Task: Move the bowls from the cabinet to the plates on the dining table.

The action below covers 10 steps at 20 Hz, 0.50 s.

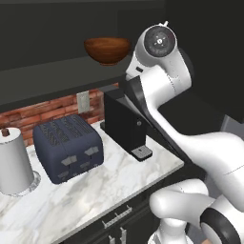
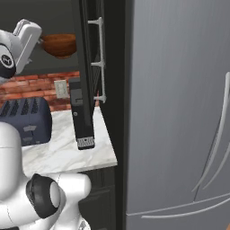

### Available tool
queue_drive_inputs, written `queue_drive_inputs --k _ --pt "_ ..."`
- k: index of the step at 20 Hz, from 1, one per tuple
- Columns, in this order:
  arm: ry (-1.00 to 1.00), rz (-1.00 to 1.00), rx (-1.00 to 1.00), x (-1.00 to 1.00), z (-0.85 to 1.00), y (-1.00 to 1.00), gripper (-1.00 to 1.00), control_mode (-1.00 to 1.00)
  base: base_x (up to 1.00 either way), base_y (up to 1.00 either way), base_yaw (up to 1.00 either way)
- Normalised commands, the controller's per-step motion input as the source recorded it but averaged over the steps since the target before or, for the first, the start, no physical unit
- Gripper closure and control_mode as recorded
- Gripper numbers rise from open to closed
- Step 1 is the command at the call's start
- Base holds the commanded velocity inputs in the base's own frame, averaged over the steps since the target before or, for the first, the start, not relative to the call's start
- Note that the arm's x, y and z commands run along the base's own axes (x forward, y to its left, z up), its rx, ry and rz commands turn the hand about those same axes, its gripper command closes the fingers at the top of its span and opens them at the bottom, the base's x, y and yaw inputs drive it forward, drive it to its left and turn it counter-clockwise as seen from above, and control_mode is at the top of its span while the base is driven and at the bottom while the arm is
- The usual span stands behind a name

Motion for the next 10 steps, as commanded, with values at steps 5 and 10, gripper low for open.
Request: queue_drive_inputs --k 5,10 --pt "0.00 0.01 0.00 0.39 0.00 0.00 -1.00 -1.00 0.00 0.00 0.00" --pt "0.00 0.06 0.00 0.33 -0.02 0.07 -1.00 -1.00 0.00 0.00 0.00"
